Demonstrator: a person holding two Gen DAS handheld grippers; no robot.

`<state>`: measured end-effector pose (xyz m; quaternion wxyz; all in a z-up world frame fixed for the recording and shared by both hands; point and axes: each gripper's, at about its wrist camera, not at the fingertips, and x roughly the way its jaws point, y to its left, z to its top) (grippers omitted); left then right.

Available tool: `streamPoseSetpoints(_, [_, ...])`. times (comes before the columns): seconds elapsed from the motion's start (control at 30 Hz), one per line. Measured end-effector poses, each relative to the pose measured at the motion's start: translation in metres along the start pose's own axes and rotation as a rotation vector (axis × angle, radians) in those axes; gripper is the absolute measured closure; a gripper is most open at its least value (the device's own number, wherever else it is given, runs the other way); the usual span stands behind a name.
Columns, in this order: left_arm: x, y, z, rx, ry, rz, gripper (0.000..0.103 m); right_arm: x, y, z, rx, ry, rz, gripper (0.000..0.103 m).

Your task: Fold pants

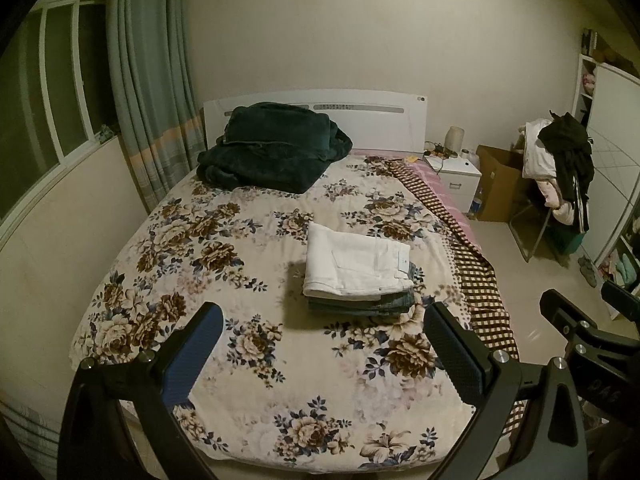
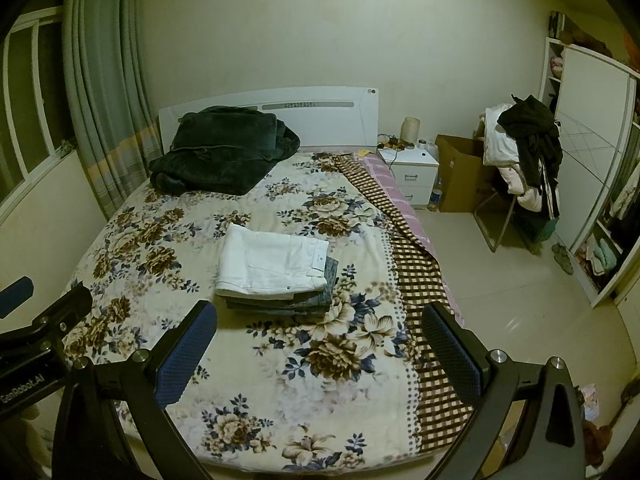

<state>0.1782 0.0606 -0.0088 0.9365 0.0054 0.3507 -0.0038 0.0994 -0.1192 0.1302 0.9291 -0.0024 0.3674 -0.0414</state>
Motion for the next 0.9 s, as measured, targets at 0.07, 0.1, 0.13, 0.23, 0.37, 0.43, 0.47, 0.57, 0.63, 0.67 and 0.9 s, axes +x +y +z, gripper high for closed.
streamPoseSetpoints(0.07, [-0.0003,0.0,-0.0012,-0.003,0.0,0.002,0.0,-0.0005,0.0011,-0.001,-0.001,0.001,-0.003,0.0])
streamPoseSetpoints(0.1, [-0.0001,-0.0001,-0.001,-0.003,0.001,0.0,0.0,-0.0008,0.0014,-0.0019,0.001,0.001,-0.003,0.0])
streamPoseSetpoints(0.13, [0.0,-0.0001,-0.0012,-0.003,0.0,0.001,0.0,-0.001,0.002,-0.0025,0.002,0.002,-0.002,0.0])
streamPoseSetpoints(0.23, [-0.0002,0.0001,-0.0003,-0.002,0.0,0.001,0.0,-0.0011,0.0022,-0.0029,0.003,0.003,-0.003,0.0])
streamPoseSetpoints(0.37, [0.0003,-0.0001,-0.0009,-0.003,0.0,0.0,0.0,-0.0022,0.0034,-0.0038,0.005,0.003,-0.002,0.0])
streamPoseSetpoints(0.43, [0.0002,0.0,-0.0004,-0.002,0.0,0.001,0.0,-0.0017,0.0022,-0.0027,0.004,0.002,-0.002,0.0])
streamPoseSetpoints(0.47, [0.0004,0.0002,-0.0007,-0.003,0.0,0.0,0.0,-0.0012,0.0012,-0.002,0.003,0.002,-0.002,0.0])
streamPoseSetpoints(0.57, [0.0004,0.0003,-0.0004,-0.001,0.0,0.001,0.0,-0.002,0.0021,-0.003,0.004,0.002,-0.001,0.0])
streamPoseSetpoints(0.63, [0.0002,0.0005,0.0004,-0.001,0.0,0.0,0.0,-0.0012,0.0,-0.0012,0.002,0.002,-0.001,0.0])
streamPoseSetpoints(0.67, [0.0003,0.0001,-0.0001,-0.004,0.0,-0.001,0.0,-0.0012,-0.0002,-0.0011,0.002,0.002,-0.002,0.0])
streamPoseSetpoints(0.9, [-0.0021,-0.0023,-0.0049,0.006,-0.019,-0.018,0.0,-0.0011,-0.0007,-0.0005,0.003,0.0,-0.002,0.0])
